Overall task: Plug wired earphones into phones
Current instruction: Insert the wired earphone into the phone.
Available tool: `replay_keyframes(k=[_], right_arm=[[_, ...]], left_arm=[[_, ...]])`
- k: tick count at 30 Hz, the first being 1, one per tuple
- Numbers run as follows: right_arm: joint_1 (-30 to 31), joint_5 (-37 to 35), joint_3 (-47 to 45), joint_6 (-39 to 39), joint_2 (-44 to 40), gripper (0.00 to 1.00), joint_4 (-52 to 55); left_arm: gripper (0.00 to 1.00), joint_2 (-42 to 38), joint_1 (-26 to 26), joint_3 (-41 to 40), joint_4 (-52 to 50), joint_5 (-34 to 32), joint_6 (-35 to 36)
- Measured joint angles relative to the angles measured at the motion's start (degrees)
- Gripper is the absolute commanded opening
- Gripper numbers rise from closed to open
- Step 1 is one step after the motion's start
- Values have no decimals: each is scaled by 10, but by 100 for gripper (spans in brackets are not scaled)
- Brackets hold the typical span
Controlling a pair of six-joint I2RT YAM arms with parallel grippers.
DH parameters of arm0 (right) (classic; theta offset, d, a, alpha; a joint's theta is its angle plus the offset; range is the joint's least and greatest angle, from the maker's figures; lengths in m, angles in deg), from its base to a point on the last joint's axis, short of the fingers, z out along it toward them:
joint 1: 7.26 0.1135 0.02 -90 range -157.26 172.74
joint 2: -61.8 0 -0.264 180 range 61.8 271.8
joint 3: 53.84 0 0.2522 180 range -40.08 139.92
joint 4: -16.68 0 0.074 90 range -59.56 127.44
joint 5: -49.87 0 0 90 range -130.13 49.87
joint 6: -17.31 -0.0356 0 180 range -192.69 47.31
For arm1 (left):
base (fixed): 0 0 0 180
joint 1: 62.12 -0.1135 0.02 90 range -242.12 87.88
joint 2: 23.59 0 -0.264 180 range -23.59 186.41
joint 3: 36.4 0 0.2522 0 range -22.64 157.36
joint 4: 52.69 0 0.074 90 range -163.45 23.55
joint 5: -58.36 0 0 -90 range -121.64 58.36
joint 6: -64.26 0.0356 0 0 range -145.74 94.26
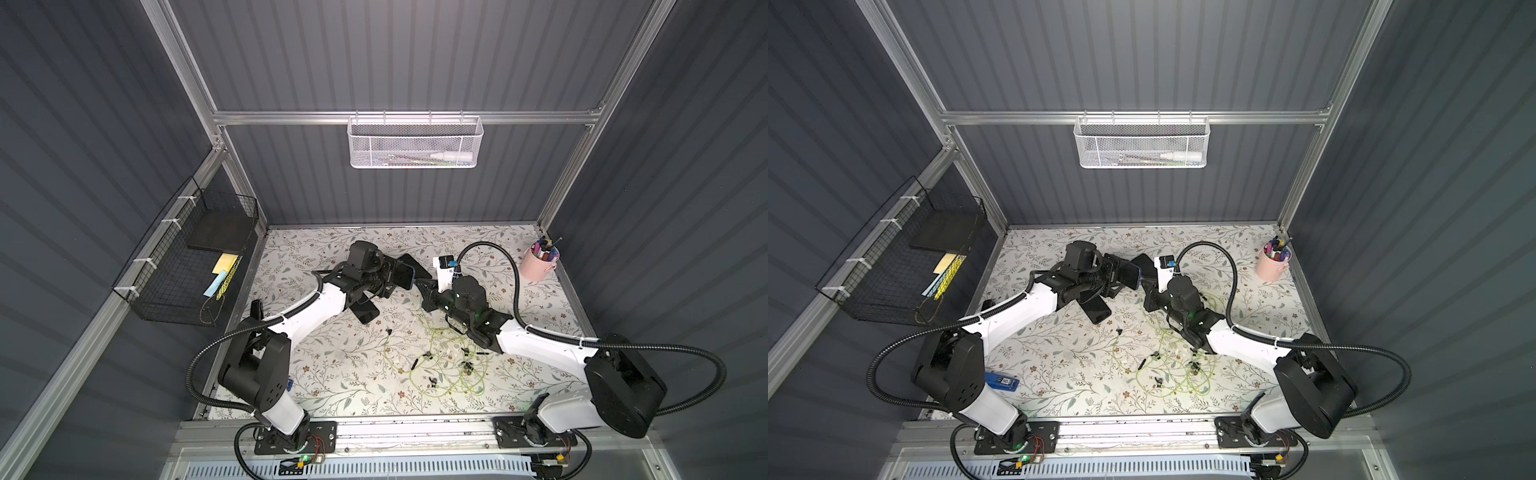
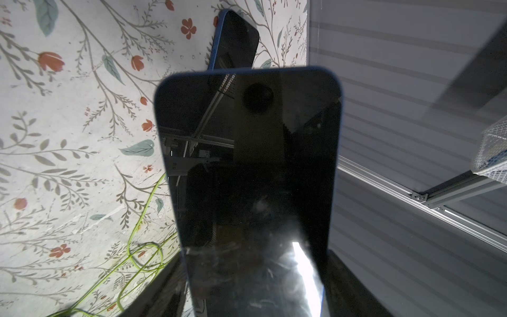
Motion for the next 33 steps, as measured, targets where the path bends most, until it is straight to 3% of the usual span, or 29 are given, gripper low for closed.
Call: replay_keyframes(k=[33], right_arm=[[-1, -17, 29, -30, 70, 0, -35]], left_arm=[[0, 1, -1, -11, 15, -34, -23]])
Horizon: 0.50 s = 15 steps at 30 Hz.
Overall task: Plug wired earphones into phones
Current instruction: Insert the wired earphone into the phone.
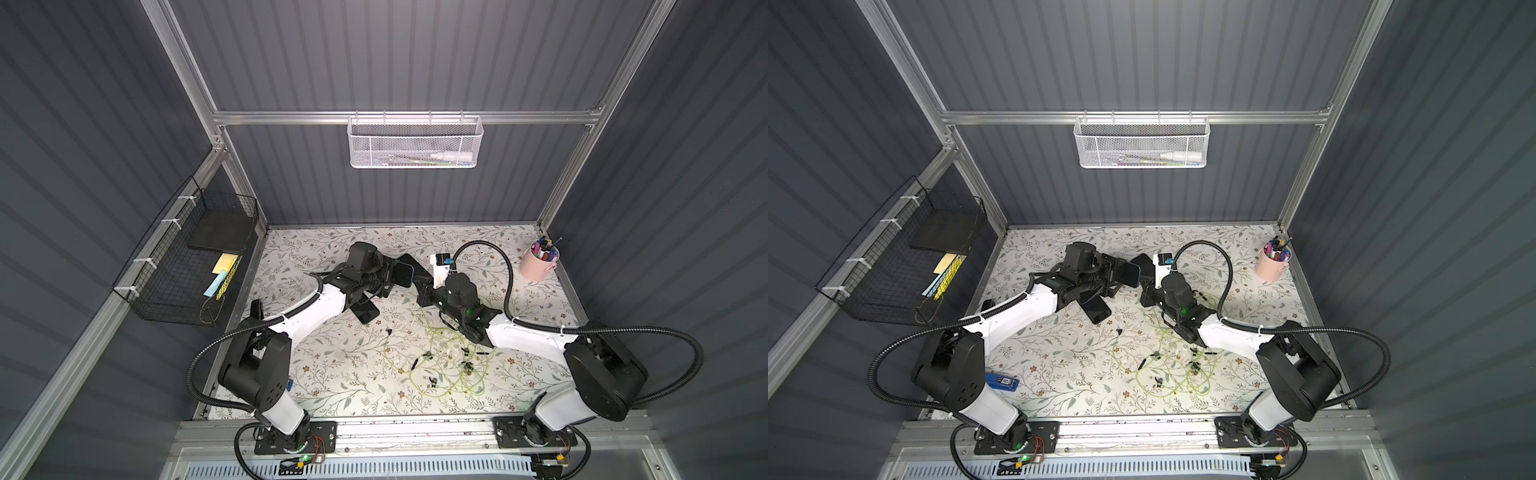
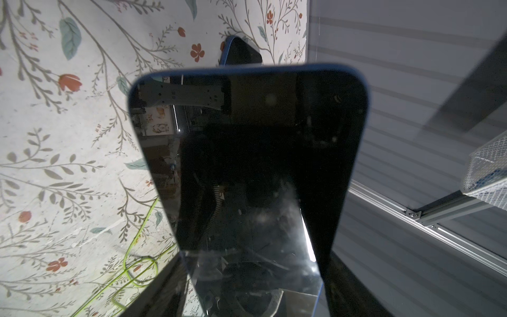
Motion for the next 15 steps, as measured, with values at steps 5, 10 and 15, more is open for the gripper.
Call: replay_keyframes(k=[5, 10, 15], right_arm=[[-2, 5, 7, 6, 14, 0, -5], [-3, 9, 13, 12, 13, 26, 14], [-3, 14, 23, 19, -21, 50, 91]], left_arm=[[0, 6, -4, -2, 6, -2, -5], [0, 9, -5, -2, 3, -3, -4], [0, 22, -2, -2, -14, 18, 14]])
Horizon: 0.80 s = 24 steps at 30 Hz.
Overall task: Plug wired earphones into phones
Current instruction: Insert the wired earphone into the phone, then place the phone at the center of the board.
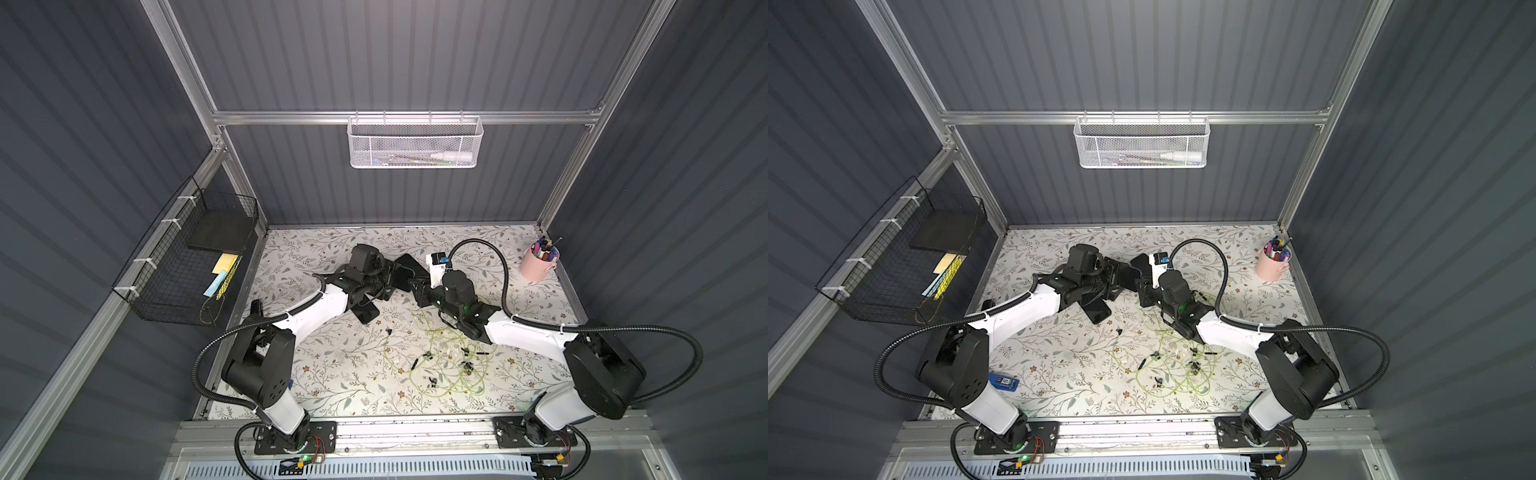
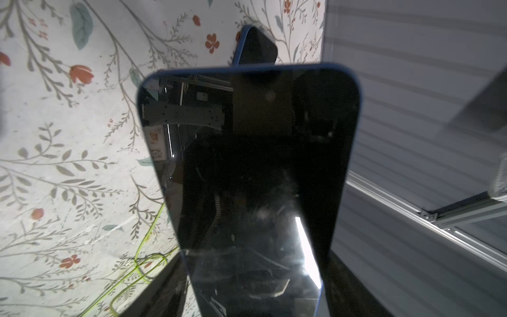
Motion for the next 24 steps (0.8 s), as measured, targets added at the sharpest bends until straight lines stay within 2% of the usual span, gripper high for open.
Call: replay_keyframes(k=[4, 9, 15, 23, 24], right_arm=[[-8, -6, 4, -1, -64, 66, 91], [-32, -14, 4, -10, -123, 71, 207], [-45, -20, 4, -34, -131, 75, 322], [-48, -8, -7, -38, -116, 79, 353], [-49, -2, -14, -39, -114, 85, 350]], left_arm=[[0, 26, -10, 6, -32, -3, 25], [0, 90, -28, 64, -92, -26, 77], [0, 174, -35, 152, -158, -43, 135], [0, 251, -30, 261, -243, -76, 224], [1, 259, -30, 269, -249, -79, 234]])
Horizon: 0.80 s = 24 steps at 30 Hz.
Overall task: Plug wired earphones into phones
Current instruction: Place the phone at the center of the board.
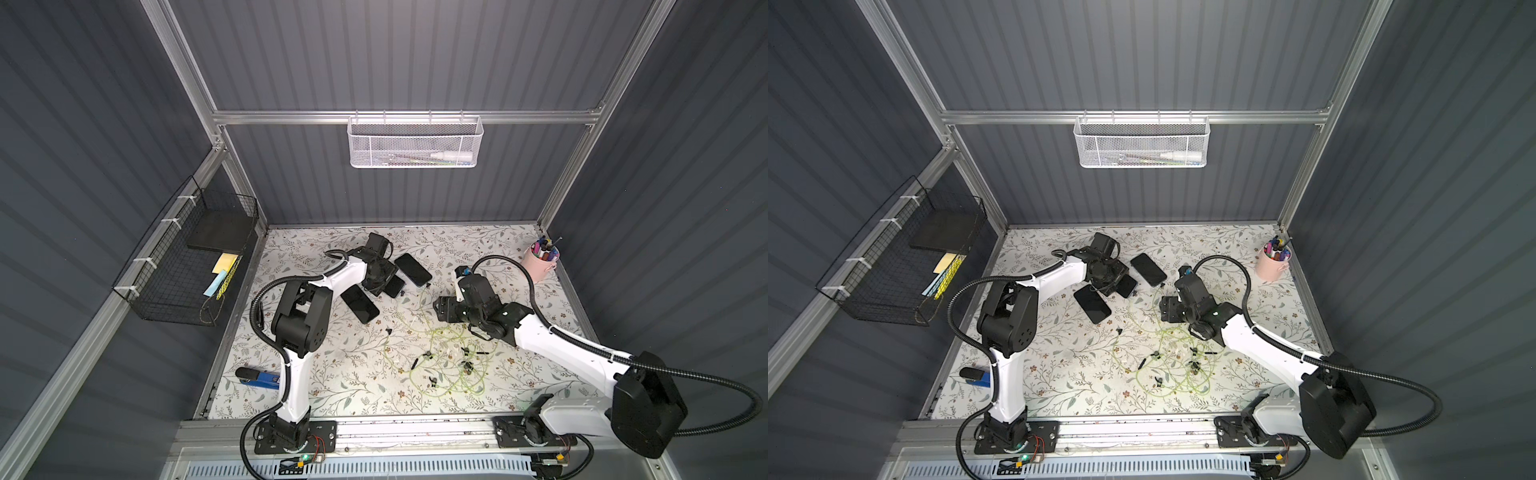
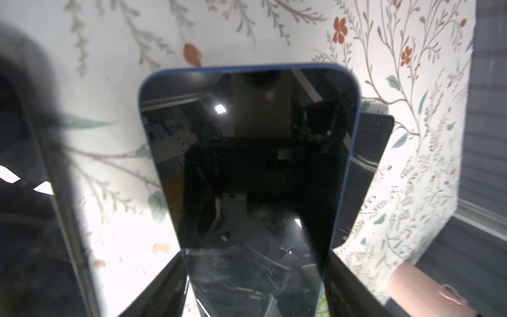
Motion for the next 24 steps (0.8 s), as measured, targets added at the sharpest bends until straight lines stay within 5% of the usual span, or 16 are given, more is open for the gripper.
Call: replay_keyframes(k=[3, 7, 16, 24], right_arm=[[0, 9, -15, -5, 0, 99, -3], [0, 1, -19, -13, 0, 99, 1], [-2, -20, -19, -18, 0, 99, 33], [-3, -30, 15, -20, -1, 99, 115]], left_arm=[[4, 19, 4, 13, -15, -7, 19], [10, 42, 12, 43, -36, -12, 34], [65, 71, 21, 85, -43, -11, 44], [84, 71, 21, 84, -33, -9, 45]])
